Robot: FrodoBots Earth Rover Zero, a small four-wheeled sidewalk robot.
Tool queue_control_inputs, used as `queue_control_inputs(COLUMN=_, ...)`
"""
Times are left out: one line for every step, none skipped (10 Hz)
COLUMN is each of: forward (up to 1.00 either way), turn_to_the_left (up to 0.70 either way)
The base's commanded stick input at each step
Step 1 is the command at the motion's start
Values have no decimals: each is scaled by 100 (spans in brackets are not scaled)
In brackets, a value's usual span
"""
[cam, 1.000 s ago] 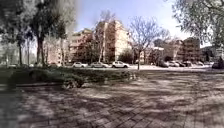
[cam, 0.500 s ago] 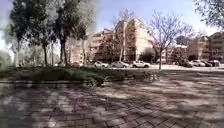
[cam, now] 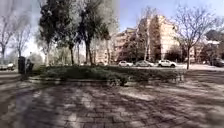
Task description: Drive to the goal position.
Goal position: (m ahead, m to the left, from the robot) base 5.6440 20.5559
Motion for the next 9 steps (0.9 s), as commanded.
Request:
queue_control_inputs(forward=0, turn_to_the_left=70)
queue_control_inputs(forward=0, turn_to_the_left=70)
queue_control_inputs(forward=0, turn_to_the_left=70)
queue_control_inputs(forward=0, turn_to_the_left=70)
queue_control_inputs(forward=0, turn_to_the_left=70)
queue_control_inputs(forward=0, turn_to_the_left=70)
queue_control_inputs(forward=0, turn_to_the_left=70)
queue_control_inputs(forward=0, turn_to_the_left=70)
queue_control_inputs(forward=0, turn_to_the_left=70)
